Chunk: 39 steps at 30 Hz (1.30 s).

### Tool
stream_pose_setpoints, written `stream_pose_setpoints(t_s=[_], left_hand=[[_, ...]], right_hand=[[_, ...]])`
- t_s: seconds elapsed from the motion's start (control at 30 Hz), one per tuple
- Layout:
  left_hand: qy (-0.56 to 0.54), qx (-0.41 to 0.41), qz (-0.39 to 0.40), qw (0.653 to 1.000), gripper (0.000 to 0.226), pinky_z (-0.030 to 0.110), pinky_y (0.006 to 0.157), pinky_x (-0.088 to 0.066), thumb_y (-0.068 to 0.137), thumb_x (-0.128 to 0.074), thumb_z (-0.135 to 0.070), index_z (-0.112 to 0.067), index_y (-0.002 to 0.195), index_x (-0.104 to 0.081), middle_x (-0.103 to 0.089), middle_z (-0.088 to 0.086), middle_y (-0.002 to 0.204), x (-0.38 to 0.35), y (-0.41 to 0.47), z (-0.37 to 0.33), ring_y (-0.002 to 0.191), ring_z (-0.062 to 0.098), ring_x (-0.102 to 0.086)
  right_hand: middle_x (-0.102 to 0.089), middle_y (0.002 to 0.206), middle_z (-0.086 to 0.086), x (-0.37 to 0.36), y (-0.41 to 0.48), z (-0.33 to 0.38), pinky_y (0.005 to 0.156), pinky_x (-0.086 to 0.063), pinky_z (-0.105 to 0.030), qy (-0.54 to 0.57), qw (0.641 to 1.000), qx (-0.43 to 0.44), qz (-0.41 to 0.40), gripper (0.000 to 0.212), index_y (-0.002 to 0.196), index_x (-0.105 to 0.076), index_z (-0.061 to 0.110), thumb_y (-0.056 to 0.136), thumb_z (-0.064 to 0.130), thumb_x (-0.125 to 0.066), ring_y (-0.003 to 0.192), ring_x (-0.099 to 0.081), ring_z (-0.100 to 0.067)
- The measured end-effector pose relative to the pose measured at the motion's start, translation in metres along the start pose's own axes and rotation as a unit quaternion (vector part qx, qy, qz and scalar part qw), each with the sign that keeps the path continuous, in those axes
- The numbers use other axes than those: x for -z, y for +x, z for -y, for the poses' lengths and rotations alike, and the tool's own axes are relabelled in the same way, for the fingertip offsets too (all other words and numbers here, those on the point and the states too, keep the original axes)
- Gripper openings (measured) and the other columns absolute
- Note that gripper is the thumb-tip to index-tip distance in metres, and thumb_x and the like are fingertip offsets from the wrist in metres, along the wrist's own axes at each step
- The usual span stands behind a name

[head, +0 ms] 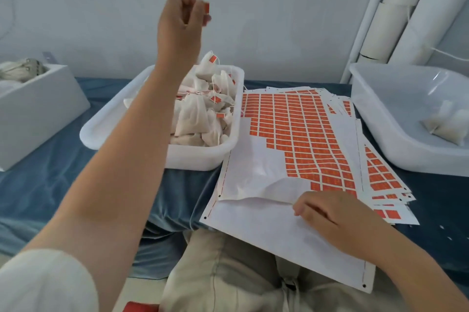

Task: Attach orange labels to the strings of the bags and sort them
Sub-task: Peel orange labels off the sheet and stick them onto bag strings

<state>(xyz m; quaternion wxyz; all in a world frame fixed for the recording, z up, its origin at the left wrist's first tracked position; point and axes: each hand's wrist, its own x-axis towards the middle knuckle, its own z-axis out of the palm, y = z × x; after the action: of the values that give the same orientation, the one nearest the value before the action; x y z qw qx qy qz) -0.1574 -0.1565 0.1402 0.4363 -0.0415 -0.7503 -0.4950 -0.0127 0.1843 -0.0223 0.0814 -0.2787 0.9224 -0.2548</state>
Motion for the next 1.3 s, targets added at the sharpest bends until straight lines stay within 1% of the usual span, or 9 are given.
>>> stream_pose_setpoints(t_s=[0.1,0.23,0.43,0.67,0.77,0.9,1.07,1.17,1.3], left_hand=[[0.150,0.018,0.134,0.979,0.013,0.033,0.080,-0.054,0.101,-0.059,-0.028,-0.028,0.088,-0.058,-0.073,-0.005,0.088,0.001,0.007,0.034,0.082,0.021,-0.068],[0.244,0.162,0.338,0.894,0.043,0.024,0.063,-0.047,0.097,-0.047,-0.062,-0.033,0.081,-0.074,-0.074,-0.018,0.076,0.016,-0.020,0.067,0.067,0.008,-0.066],[0.082,0.214,0.204,0.952,0.047,0.042,0.100,-0.060,0.104,-0.048,-0.042,-0.016,0.087,-0.083,-0.083,0.000,0.090,0.020,-0.007,0.050,0.094,0.016,-0.079],[0.058,0.101,0.141,0.983,0.032,0.027,0.074,-0.060,0.100,-0.059,-0.041,-0.029,0.078,-0.080,-0.080,-0.010,0.079,0.003,-0.052,-0.006,0.076,0.010,-0.076],[0.099,0.045,0.163,0.981,0.028,0.015,0.051,-0.046,0.098,-0.059,-0.048,-0.031,0.085,-0.076,-0.075,-0.015,0.075,-0.012,-0.109,-0.022,0.053,0.000,-0.060],[0.129,-0.023,0.247,0.960,0.010,0.011,0.066,-0.045,0.098,-0.060,-0.045,-0.041,0.096,-0.069,-0.065,-0.030,0.087,-0.037,-0.184,-0.030,0.088,-0.006,-0.063],[0.137,0.034,0.329,0.934,0.005,0.008,0.070,-0.043,0.098,-0.063,-0.049,-0.045,0.101,-0.063,-0.059,-0.031,0.094,-0.070,-0.248,-0.014,0.084,-0.003,-0.063],[0.089,0.103,0.340,0.930,0.008,0.007,0.074,-0.044,0.098,-0.064,-0.048,-0.042,0.103,-0.066,-0.061,-0.032,0.096,-0.083,-0.264,-0.007,0.087,-0.001,-0.065],[0.051,0.161,0.303,0.938,0.012,0.012,0.078,-0.051,0.098,-0.063,-0.047,-0.038,0.102,-0.070,-0.068,-0.026,0.100,-0.084,-0.263,-0.001,0.089,0.000,-0.068]], right_hand=[[-0.070,0.097,0.022,0.001,0.000,-0.004,0.081,-0.047,-0.009,-0.008,1.000,-0.007,0.006,0.073,0.099,-0.066,0.040,0.080,0.085,-0.013,0.095,-0.063,0.006],[-0.068,0.094,0.027,0.004,0.000,-0.009,0.077,-0.045,-0.009,-0.025,1.000,-0.008,-0.002,0.067,0.098,-0.063,0.044,0.079,0.086,-0.014,0.098,-0.059,0.010],[-0.067,0.091,0.029,0.016,-0.002,-0.012,0.071,-0.042,-0.008,-0.014,0.999,-0.011,-0.045,0.059,0.094,-0.065,0.043,0.083,0.083,-0.022,0.099,-0.059,0.011],[-0.067,0.095,0.035,0.040,-0.009,-0.013,0.069,-0.045,-0.011,0.010,0.993,-0.046,-0.111,0.040,0.093,-0.064,0.044,0.091,0.074,-0.039,0.088,-0.066,0.010],[-0.069,0.098,0.030,0.056,-0.012,-0.017,0.073,-0.050,-0.011,0.035,0.984,-0.072,-0.158,0.030,0.100,-0.064,0.044,0.093,0.067,-0.047,0.093,-0.066,0.013],[-0.060,0.105,0.041,0.078,-0.015,-0.034,0.075,-0.043,-0.012,0.085,0.945,-0.115,-0.293,0.020,0.109,-0.061,0.046,0.099,0.061,-0.051,0.102,-0.055,0.022],[-0.060,0.120,0.035,0.125,-0.007,-0.081,0.087,-0.043,-0.023,0.124,0.887,-0.178,-0.408,0.026,0.120,-0.063,0.048,0.099,0.057,-0.051,0.104,-0.055,0.018],[-0.057,0.142,-0.001,0.173,0.012,-0.131,0.094,-0.047,-0.033,0.017,0.893,-0.258,-0.368,0.031,0.130,-0.067,0.028,0.102,0.035,-0.055,0.106,-0.064,-0.011],[-0.043,0.161,-0.011,0.230,0.022,-0.204,0.116,-0.037,-0.041,-0.204,0.870,-0.443,-0.067,0.048,0.150,-0.054,0.020,0.102,0.019,-0.059,0.144,-0.044,-0.033]])
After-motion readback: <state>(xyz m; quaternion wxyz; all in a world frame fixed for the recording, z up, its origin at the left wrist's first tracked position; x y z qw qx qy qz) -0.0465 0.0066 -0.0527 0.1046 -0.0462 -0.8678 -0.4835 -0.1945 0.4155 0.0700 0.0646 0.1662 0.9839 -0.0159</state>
